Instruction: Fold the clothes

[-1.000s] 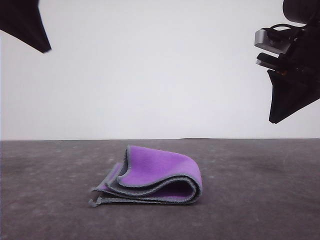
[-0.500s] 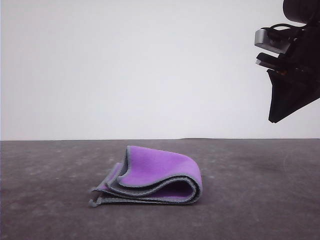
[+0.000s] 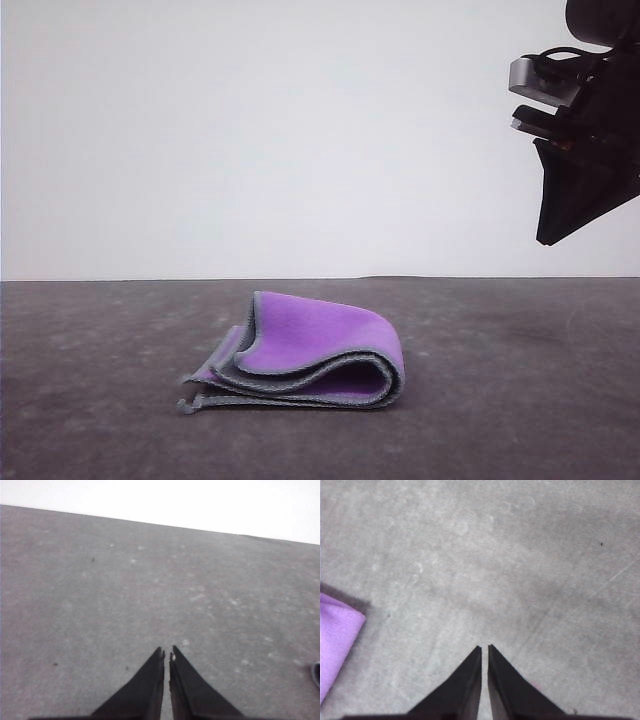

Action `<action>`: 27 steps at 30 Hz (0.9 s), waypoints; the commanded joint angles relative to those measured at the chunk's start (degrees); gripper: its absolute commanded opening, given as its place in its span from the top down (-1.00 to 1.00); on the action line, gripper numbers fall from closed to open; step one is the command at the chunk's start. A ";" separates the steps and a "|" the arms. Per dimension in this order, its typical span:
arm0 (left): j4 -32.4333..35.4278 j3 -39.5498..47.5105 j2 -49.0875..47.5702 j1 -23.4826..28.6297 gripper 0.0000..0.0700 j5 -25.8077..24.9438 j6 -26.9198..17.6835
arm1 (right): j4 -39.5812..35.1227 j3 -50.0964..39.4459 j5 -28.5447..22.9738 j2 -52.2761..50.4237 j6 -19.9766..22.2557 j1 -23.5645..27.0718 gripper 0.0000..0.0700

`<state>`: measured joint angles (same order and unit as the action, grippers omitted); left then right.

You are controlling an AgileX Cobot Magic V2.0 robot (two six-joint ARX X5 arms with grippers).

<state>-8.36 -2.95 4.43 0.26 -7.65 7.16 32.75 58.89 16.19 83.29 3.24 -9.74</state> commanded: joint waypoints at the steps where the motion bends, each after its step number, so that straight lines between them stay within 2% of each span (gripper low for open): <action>1: 0.68 0.28 -0.38 0.11 0.99 0.37 0.49 | -0.36 0.98 -0.12 0.48 0.86 -0.15 0.95; 10: -0.01 2.24 -4.15 0.10 0.99 1.49 1.51 | -0.39 0.97 -0.13 0.48 0.86 -0.15 0.95; 27: -2.03 2.22 -4.18 0.10 0.99 1.68 1.31 | -0.57 0.98 -0.11 0.48 0.86 -0.15 0.95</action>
<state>-10.07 -1.89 0.26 0.27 -6.15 8.40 32.50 58.89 16.19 83.29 3.25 -9.74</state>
